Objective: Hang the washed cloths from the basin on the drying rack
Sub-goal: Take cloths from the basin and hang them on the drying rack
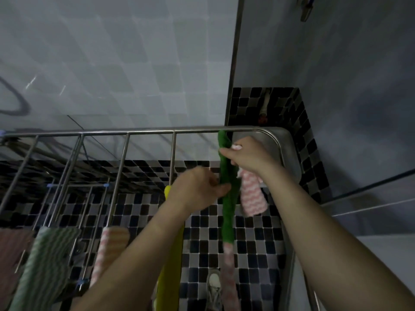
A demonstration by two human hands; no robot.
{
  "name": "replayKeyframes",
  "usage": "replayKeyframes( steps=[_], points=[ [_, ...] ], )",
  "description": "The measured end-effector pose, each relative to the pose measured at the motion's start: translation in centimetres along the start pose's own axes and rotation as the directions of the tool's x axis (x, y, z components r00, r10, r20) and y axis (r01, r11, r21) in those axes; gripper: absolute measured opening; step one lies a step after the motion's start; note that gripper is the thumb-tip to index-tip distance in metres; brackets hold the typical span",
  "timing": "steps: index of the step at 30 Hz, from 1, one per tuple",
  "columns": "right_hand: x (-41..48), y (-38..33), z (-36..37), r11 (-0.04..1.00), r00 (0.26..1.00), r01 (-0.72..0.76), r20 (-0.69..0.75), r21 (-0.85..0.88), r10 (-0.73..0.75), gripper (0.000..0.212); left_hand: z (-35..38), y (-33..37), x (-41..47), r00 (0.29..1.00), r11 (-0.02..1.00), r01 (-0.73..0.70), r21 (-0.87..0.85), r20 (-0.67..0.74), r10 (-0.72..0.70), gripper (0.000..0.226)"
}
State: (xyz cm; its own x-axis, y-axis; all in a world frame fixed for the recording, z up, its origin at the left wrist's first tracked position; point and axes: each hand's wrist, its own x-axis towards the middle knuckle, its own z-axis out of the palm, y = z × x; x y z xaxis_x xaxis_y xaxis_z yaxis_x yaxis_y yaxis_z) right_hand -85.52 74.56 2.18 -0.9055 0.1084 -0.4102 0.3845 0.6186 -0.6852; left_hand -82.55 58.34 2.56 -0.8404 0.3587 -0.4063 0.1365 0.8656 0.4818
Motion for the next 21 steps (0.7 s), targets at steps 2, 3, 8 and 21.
replayKeyframes(
  steps=[2, 3, 8, 21],
  points=[
    [0.6, -0.6, 0.8, 0.999, 0.997, -0.014, -0.078, -0.05, 0.01, 0.037, 0.6, 0.3, -1.8, 0.998, 0.998, -0.022, 0.065, 0.064, 0.018, 0.043],
    [0.9, -0.9, 0.9, 0.997, 0.993, -0.02, -0.122, -0.074, 0.011, 0.036, 1.0, 0.4, -2.3, 0.996, 0.995, -0.031, 0.09, 0.085, 0.023, 0.043],
    [1.7, -1.9, 1.4, 0.993, 0.963, -0.063, -0.268, -0.102, 0.034, 0.037, 2.6, 0.5, -3.8, 0.995, 0.982, -0.075, 0.176, 0.08, 0.062, 0.038],
    [2.2, -2.9, 1.7, 0.986, 0.922, -0.085, -0.387, -0.142, 0.024, 0.028, 3.8, 0.4, -5.9, 0.96, 0.969, -0.229, 0.095, -0.143, 0.241, 0.032]
  ],
)
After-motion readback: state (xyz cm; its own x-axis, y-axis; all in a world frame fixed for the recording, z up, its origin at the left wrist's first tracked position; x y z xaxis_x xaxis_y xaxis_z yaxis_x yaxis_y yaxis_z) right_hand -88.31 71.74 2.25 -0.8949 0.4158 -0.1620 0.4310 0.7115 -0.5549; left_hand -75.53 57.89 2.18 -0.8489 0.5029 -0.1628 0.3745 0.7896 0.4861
